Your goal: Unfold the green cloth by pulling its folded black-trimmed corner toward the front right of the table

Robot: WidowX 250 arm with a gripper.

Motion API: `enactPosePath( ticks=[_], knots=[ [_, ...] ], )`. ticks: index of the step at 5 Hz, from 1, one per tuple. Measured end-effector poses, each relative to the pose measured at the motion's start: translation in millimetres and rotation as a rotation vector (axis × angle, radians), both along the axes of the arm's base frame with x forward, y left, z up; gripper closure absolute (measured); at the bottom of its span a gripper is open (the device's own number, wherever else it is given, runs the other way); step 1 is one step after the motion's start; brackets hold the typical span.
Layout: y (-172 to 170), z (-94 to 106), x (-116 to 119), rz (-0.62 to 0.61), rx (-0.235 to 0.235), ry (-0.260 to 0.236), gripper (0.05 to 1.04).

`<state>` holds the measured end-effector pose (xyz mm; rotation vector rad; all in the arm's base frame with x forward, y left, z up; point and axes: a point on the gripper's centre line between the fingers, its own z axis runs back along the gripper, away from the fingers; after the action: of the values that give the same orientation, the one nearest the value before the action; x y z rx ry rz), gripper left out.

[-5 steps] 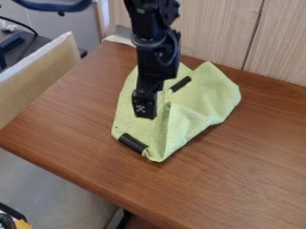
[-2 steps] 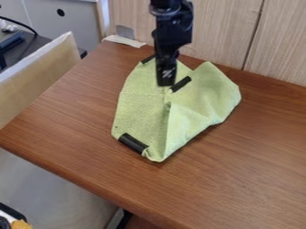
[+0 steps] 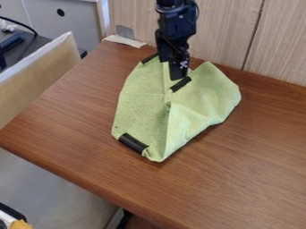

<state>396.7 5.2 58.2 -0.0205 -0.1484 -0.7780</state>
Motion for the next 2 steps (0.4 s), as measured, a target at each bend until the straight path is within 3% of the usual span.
enactPosePath(
  ticks=[1,2],
  knots=[
    [-7,-10.7,8,0.038,0.002,0.011,0.083],
    [-18,-33.0,15,0.002,0.002,0.047,0.083]
  ],
)
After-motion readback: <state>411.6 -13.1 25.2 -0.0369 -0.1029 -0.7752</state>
